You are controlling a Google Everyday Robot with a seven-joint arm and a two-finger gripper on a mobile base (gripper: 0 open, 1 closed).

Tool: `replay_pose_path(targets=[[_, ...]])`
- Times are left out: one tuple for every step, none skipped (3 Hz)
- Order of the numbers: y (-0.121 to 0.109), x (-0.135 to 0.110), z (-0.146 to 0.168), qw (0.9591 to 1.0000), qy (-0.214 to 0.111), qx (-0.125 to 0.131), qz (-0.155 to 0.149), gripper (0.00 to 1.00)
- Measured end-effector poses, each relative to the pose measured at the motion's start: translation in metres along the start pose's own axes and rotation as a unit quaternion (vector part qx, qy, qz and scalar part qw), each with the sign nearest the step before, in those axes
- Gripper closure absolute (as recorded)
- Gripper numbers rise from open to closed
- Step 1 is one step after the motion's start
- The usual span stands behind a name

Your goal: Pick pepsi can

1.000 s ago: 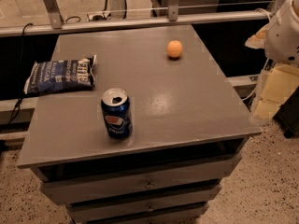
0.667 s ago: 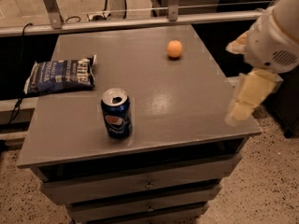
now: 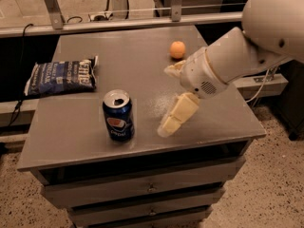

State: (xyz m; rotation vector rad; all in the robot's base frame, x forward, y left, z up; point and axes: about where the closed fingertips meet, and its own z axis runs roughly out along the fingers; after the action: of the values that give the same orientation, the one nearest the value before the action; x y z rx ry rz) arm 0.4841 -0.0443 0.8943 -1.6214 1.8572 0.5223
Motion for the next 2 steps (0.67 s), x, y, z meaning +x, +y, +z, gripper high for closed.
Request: replay_pose_path(targets=[[0.003,-0.03,0.031,0.9973,-0.07,-0.022,0.002,0.0],[0.016,-0.049,0.052,0.9912,-0.123,-0.047,0.015,0.0]])
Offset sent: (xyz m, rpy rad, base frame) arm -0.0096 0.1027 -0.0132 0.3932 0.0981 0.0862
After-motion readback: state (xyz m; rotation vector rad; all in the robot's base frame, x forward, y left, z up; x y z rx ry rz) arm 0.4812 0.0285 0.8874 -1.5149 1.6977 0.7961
